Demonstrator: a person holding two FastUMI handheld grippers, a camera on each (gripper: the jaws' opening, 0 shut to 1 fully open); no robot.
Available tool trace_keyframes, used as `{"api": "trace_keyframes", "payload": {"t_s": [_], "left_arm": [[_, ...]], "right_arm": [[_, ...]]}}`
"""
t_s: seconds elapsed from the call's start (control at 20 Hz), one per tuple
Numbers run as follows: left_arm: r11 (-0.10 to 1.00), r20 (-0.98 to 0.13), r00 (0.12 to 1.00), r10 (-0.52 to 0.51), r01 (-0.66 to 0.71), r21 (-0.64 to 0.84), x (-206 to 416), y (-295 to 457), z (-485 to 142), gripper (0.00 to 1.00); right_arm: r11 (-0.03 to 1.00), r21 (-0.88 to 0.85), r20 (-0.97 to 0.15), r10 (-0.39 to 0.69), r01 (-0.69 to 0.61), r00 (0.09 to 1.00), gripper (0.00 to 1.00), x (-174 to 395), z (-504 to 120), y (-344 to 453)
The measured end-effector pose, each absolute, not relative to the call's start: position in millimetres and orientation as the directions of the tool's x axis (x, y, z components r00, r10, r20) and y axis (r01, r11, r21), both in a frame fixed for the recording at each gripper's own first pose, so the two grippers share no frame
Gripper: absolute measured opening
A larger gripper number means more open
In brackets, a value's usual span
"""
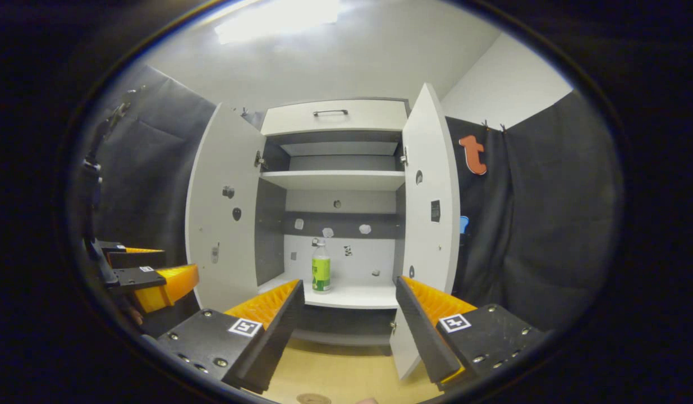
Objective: Grasp the bottle in the cabinet with the left hand and place it on the coaster, then close the right door with the right hand and the left door with the left hand.
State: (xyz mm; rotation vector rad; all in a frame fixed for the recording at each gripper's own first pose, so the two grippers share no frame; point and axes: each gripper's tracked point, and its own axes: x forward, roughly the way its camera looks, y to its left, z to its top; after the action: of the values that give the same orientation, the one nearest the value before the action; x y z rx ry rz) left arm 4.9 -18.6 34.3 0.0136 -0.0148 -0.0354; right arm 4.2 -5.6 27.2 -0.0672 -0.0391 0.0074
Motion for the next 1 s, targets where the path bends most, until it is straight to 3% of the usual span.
{"api": "trace_keyframes", "payload": {"t_s": [0.4, 0.55, 0.6, 1.0], "left_arm": [[0.996, 0.004, 0.996, -0.091, 0.091, 0.005, 43, -39, 32, 0.99], [0.995, 0.006, 0.995, -0.099, 0.099, 0.01, 63, -41, 30, 0.98], [0.995, 0.004, 0.995, -0.103, 0.102, 0.01, 70, -43, 29, 0.98], [0.991, -0.007, 0.991, -0.132, 0.132, -0.002, 143, -60, 21, 0.99]], "right_arm": [[0.997, -0.076, 0.029, -0.016, 0.019, 0.999, 0.99, 26, 21, -7], [0.997, -0.073, 0.016, -0.038, 0.039, 0.999, 0.94, 40, 16, -11], [0.996, -0.076, 0.013, -0.046, 0.047, 0.999, 0.99, 46, 15, -13], [0.996, -0.067, -0.01, -0.066, 0.065, 0.998, 0.99, 82, 8, -19]]}}
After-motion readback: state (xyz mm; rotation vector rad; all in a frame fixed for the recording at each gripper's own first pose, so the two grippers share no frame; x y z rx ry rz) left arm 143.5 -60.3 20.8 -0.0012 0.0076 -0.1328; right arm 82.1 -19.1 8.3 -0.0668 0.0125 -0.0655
